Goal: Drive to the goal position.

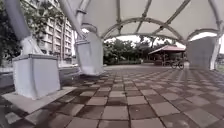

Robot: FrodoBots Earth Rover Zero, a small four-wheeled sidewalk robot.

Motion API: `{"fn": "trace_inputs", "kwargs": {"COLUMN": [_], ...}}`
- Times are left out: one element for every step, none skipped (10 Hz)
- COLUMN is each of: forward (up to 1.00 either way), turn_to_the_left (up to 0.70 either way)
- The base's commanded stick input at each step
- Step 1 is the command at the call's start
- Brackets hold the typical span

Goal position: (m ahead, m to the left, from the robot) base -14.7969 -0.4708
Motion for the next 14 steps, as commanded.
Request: {"fn": "trace_inputs", "kwargs": {"forward": [0.00,0.00,0.00,0.00,0.00,0.00,0.00,0.00,0.00,0.00,0.00,0.00,0.00,0.00], "turn_to_the_left": [0.00,0.00,0.00,0.00,-0.40,-0.68,-0.70,-0.70,-0.70,-0.70,-0.70,-0.70,-0.70,-0.70]}}
